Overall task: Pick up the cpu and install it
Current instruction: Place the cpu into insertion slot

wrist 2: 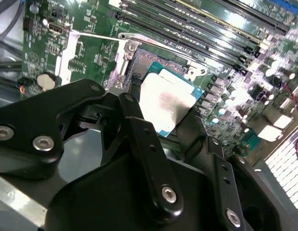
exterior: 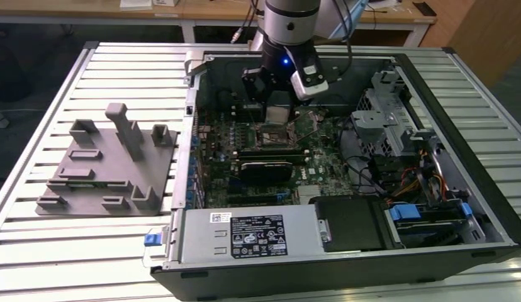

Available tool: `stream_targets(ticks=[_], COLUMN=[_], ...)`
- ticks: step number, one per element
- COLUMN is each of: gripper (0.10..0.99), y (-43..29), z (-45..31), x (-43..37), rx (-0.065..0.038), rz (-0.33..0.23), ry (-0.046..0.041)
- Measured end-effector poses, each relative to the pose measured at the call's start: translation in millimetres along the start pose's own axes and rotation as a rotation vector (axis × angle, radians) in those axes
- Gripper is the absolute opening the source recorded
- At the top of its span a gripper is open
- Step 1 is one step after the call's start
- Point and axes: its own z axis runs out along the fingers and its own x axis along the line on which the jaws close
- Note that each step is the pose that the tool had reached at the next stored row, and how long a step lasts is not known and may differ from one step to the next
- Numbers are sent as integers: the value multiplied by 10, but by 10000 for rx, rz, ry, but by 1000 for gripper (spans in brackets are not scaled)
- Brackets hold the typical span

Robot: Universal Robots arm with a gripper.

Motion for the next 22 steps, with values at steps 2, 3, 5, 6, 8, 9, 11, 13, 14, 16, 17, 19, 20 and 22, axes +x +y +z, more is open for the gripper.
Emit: stream_targets(ticks=[2, 3, 5, 6, 8, 9, 11, 13, 14, 16, 17, 19, 20, 22], gripper=[541, 541, 541, 541, 541, 541, 541, 541, 541, 541, 541, 541, 541, 541], y=[0, 0, 0, 0, 0, 0, 0, 0, 0, 0, 0, 0, 0, 0], z=[0, 1, 1, 1, 1, 1, 1, 1, 1, 1, 1, 2, 2, 2], x=[0, 0, 0, 0, 0, 0, 0, 0, 0, 0, 0, 0, 0, 0], rx=[1, 2, 6, 9, 15, 19, 25, 29, 31, 35, 37, 40, 42, 46], rz=[291, 438, 720, 850, 1120, 1243, 1501, 1767, 1893, 2146, 2270, 2512, 2634, 2884], ry=[-9, -13, -22, -27, -36, -40, -48, -56, -60, -69, -72, -80, -83, -91])
